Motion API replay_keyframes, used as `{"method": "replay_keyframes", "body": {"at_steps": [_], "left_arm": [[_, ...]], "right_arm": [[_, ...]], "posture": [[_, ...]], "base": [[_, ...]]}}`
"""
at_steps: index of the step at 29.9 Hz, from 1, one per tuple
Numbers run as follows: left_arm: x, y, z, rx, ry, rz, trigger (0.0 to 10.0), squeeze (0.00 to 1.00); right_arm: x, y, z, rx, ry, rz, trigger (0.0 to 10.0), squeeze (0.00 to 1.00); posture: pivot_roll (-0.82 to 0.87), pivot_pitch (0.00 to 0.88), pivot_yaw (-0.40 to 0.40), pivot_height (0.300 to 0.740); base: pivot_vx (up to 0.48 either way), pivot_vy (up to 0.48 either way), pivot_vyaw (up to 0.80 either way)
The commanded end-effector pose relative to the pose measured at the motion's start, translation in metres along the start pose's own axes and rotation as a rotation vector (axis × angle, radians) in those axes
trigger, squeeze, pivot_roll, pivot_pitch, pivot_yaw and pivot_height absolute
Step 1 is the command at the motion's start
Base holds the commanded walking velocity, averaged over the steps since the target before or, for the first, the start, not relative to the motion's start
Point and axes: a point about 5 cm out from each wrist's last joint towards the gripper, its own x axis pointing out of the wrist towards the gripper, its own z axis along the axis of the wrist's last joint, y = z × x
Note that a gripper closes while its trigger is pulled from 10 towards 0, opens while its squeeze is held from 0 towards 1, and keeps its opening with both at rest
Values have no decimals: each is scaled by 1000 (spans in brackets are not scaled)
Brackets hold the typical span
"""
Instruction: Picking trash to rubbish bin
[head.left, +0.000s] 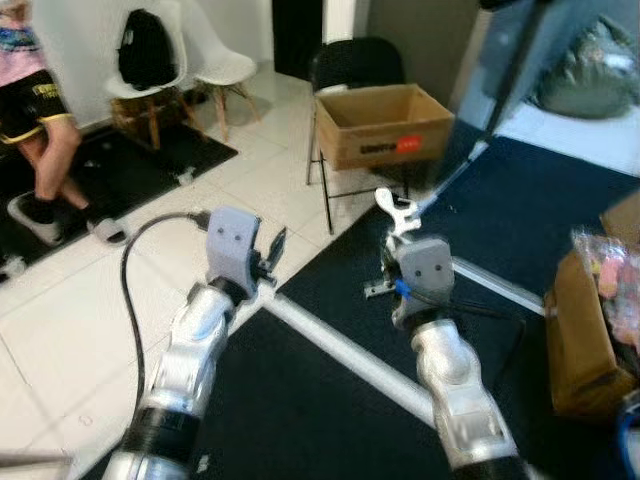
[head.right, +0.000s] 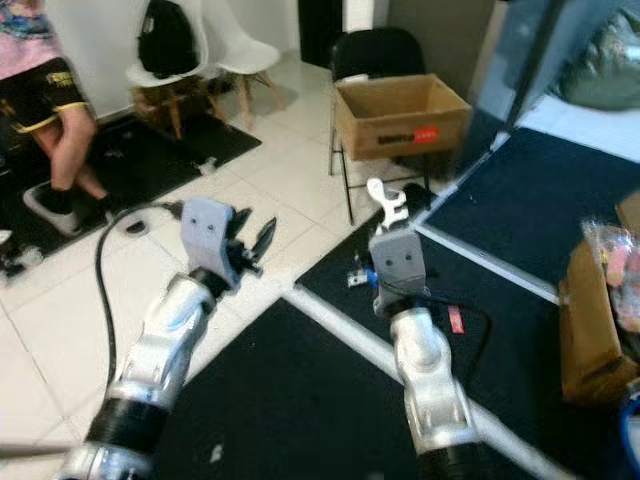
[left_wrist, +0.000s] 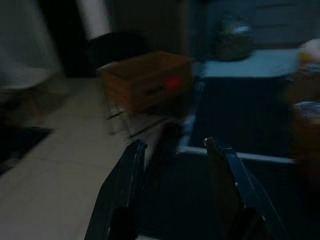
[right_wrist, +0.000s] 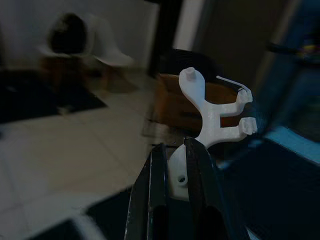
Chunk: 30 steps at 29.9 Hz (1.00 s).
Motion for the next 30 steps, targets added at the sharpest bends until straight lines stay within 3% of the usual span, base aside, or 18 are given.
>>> {"method": "replay_keyframes", "body": {"at_steps": [1,14,22,30], "left_arm": [[-1,2,-1,5,11,8,10000,0],[0,1,-2,-3,14,1,10000,0],[0,-2,1,-26,-4,-28,10000,0],[0,-3,0,-35,1,-40,10000,0]], "right_arm": [[1,3,2,18,-4,4,10000,0],[-1,1,-1,30,7,-19,10000,0],[-1,4,-3,6,20,-3,10000,0],[-1,4,-4,11,26,-2,10000,0]], "posture": [[-52,73,60,740],[-54,76,66,740],[-54,74,64,740],[-55,73,67,740]], "base": [[0,0,-800],[0,0,-800],[0,0,0],[389,0,0]]}}
